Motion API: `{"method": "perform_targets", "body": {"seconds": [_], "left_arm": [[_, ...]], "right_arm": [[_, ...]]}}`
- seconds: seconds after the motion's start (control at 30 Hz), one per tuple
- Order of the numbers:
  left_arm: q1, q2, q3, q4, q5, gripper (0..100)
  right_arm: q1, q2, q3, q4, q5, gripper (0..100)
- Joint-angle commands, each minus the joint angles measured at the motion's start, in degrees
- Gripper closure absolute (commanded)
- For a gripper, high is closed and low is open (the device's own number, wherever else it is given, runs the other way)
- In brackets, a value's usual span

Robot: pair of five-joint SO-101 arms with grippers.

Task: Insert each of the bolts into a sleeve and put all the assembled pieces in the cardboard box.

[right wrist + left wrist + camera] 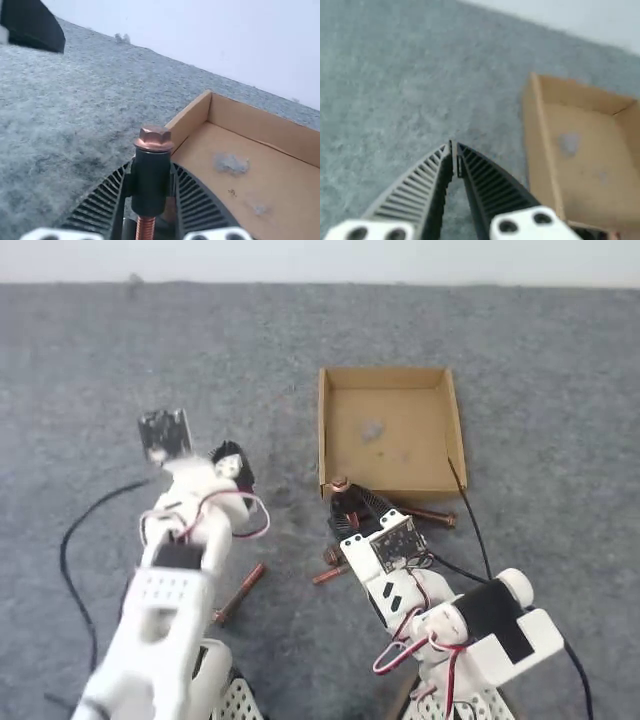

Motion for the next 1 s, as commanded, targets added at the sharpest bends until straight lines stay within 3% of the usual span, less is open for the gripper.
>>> {"method": "perform_targets", "body": {"seconds": [0.0,0.27,0.37,0.53,0.8,0.97], "left_arm": [[-1.9,14.2,-9.9,-1.4,-0.5,99],[-5.8,23.4,-15.8,-1.3,-0.5,99],[-5.6,24.9,-16.1,-1.3,-0.4,99],[-5.8,27.6,-18.2,0.4,-0.5,99],[-8.5,38.2,-32.5,14.9,-0.7,99],[-8.7,40.4,-36.8,20.9,-9.4,99]], "right_arm": [[1.2,-1.5,-0.4,-1.7,0.9,99.2],[5.6,-6.5,0.3,-0.7,0.8,99.2],[7.3,-13.0,1.3,5.2,0.8,99.2],[8.3,-27.1,1.1,26.9,0.7,99.2],[12.2,-58.9,0.3,66.5,0.5,99.2],[12.9,-78.1,-0.6,86.6,0.6,99.2]]}}
